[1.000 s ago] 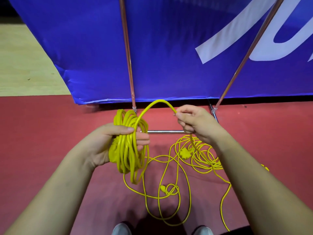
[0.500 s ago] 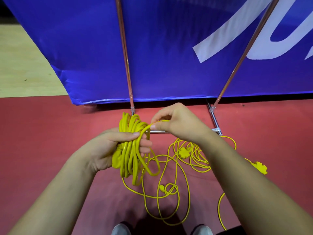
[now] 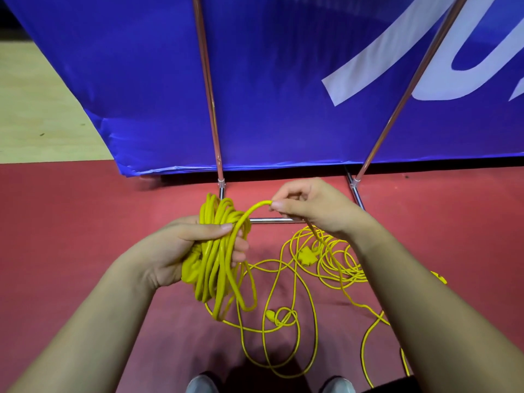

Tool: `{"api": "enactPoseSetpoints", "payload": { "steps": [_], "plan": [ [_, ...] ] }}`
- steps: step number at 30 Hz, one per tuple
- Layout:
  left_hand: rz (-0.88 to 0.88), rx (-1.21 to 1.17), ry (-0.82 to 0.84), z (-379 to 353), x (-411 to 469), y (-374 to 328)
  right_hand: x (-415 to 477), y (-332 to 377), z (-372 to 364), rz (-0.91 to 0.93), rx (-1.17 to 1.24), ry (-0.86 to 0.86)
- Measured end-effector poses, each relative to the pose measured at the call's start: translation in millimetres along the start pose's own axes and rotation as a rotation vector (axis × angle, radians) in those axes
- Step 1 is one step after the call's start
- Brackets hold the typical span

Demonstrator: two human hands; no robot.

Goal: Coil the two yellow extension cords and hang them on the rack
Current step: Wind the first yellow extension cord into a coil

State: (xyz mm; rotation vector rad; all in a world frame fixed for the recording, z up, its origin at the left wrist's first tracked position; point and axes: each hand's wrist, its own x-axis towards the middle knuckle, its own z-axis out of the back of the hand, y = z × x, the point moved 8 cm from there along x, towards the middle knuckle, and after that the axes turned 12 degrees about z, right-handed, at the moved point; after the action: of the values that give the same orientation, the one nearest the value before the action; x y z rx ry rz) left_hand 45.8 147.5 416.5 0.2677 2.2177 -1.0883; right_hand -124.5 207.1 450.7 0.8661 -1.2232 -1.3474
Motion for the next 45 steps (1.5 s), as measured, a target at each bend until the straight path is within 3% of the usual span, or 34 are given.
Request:
{"api": "enactPoseSetpoints", "payload": {
  "steps": [6,10,14,21,24,26,30,34,37,40,45],
  "plan": [
    [-0.066,0.083,0.069,-9,-1,-3,8,34,-36,0.162,-0.165,0.12],
    [-0.169,0.026,0.103,-11,-5,-14,1,10,-33,0.027,-0.132,0.152],
    [-0.219,0.023,0.144,-17,-8,-19,-7,-22,-29,-0.107,-0.289,0.171],
    [-0.201,0.007,0.179,-18,-9,-17,-3,-20,-45,-0.022,-0.167,0.123],
    [-0.195,-0.013,0.12,-11,-8,-19,1,-19,-39,0.028,-0.219,0.104],
    [-0.176,-0.007,0.002,1,-3,-18,4,-21,-20,0.054,-0.308,-0.007],
    [-0.12,0.151,-0.146,3,3,-10,3,-24,-3,0.047,-0.368,-0.111],
    [-0.061,0.235,-0.086,-7,-2,-5,2,-28,-18,0.013,-0.306,-0.031],
    [-0.032,0.257,-0.021,-10,-5,-2,-2,-20,-34,0.005,-0.082,0.078],
    [-0.002,0.312,0.037,-16,-8,1,-5,-12,-45,0.017,-0.258,0.217],
    [0.047,0.383,0.133,-26,-10,8,-4,-3,-54,0.19,-0.439,0.165]
  ]
}}
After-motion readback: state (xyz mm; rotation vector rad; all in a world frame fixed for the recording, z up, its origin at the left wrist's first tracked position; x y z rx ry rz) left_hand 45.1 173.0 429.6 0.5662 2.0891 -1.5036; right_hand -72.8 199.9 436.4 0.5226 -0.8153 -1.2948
